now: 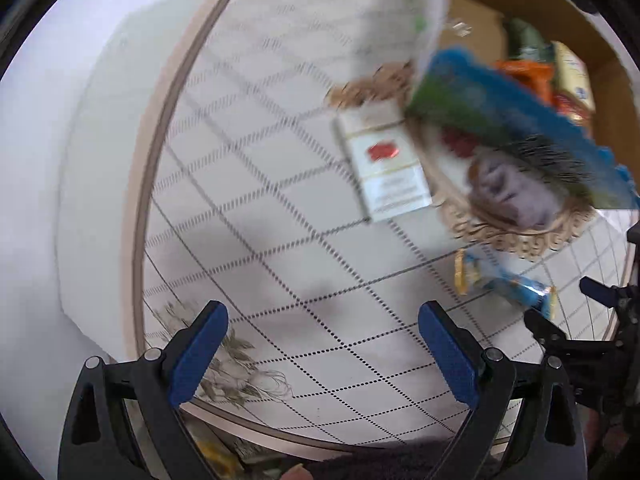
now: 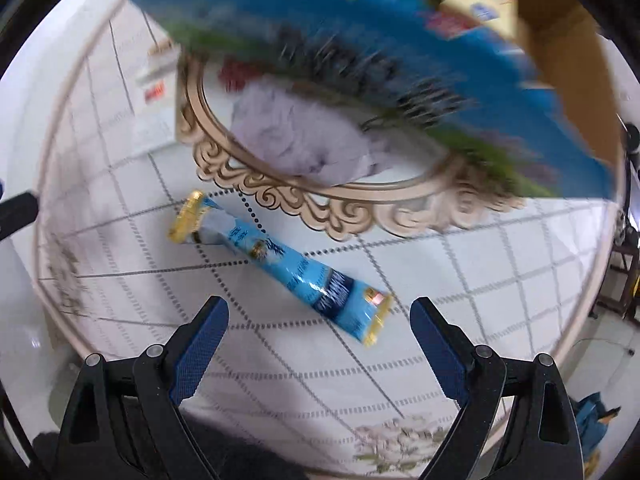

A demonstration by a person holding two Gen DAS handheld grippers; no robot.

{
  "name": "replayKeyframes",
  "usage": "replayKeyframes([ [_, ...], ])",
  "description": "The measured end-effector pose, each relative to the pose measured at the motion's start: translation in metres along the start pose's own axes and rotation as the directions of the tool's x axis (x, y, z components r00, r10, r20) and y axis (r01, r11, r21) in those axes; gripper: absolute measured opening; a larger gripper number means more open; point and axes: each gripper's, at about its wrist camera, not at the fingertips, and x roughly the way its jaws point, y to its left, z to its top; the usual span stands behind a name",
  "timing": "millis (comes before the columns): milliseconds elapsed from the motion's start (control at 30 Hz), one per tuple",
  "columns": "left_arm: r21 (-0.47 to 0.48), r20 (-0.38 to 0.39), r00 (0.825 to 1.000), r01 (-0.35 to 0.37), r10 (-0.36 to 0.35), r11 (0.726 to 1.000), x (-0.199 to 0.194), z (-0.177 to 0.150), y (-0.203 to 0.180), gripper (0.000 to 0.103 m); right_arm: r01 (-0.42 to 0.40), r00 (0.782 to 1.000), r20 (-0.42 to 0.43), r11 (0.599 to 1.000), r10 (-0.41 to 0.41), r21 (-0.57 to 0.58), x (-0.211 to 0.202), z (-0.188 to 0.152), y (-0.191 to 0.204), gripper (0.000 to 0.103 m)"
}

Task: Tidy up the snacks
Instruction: 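Grasp the white cigarette box with the left gripper while the right grasps the blue tube packet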

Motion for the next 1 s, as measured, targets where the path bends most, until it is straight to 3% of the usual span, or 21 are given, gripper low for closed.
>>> replayKeyframes([
  [100, -0.04, -0.039, 0.999, 0.022, -0.024, 0.999, 0.019, 0.003, 0.004, 0.098, -0.002, 1.0, -0.031, 1.0, 0.001, -0.021, 0.025, 0.005, 0.01, 0.091],
  [167, -0.046, -0.045, 0.999, 0.014, -0.016, 0.999, 0.025, 0.008, 0.003, 0.098, -0.005, 0.999, -0.051, 1.0, 0.005, -0.015, 0.038, 0.005, 0.013, 0.077],
  [200, -0.044, -0.048, 0.999, 0.015, -0.018, 0.999, 0.028, 0.01, 0.002, 0.098, 0.009, 0.999, -0.054, 1.0, -0.009, -0.009, 0.042, 0.004, 0.012, 0.057],
  [233, -0.044, -0.05, 0.999, 0.015, -0.017, 0.999, 0.03, 0.013, 0.0, 0.098, 0.018, 0.998, -0.058, 1.0, -0.017, 0.006, 0.045, 0.003, 0.01, 0.049],
  [333, -0.033, -0.049, 0.999, 0.016, -0.018, 0.999, 0.033, 0.024, -0.008, 0.098, -0.005, 0.997, -0.076, 0.995, 0.013, 0.1, 0.047, -0.005, -0.001, 0.037],
  [433, -0.037, -0.046, 0.999, 0.024, -0.025, 0.999, 0.036, 0.041, -0.012, 0.098, -0.08, 0.991, -0.082, 0.958, 0.106, 0.275, 0.046, -0.02, -0.026, 0.028],
  [533, -0.045, -0.052, 0.998, 0.04, -0.043, 0.998, 0.046, 0.061, -0.019, 0.098, -0.192, 0.971, -0.04, 0.873, 0.234, 0.448, 0.046, -0.039, -0.053, 0.027],
  [633, -0.048, -0.075, 0.995, 0.061, -0.064, 0.997, 0.059, 0.079, -0.026, 0.098, -0.266, 0.955, 0.021, 0.819, 0.297, 0.509, 0.045, -0.048, -0.068, 0.03],
  [767, -0.042, -0.106, 0.991, 0.072, -0.076, 0.997, 0.08, 0.096, -0.037, 0.098, -0.278, 0.949, 0.024, 0.796, 0.314, 0.537, 0.046, -0.055, -0.078, 0.043],
  [800, -0.036, -0.084, 0.993, 0.086, -0.089, 0.996, 0.081, 0.101, -0.039, 0.098, -0.28, 0.948, 0.025, 0.792, 0.317, 0.542, 0.044, -0.054, -0.079, 0.047],
  [900, 0.015, -0.036, 0.999, 0.039, -0.039, 0.999, 0.079, 0.106, -0.047, 0.096, -0.288, 0.945, 0.027, 0.787, 0.327, 0.545, 0.045, -0.052, -0.081, 0.048],
  [967, 0.045, -0.03, 0.999, 0.028, -0.027, 0.999, 0.08, 0.103, -0.048, 0.073, -0.284, 0.947, 0.024, 0.795, 0.322, 0.537, 0.041, -0.038, -0.082, 0.048],
  [1000, 0.056, -0.029, 0.999, 0.029, -0.028, 0.998, 0.08, 0.102, -0.049, 0.07, -0.274, 0.95, 0.018, 0.805, 0.311, 0.526, 0.041, -0.033, -0.079, 0.048],
])
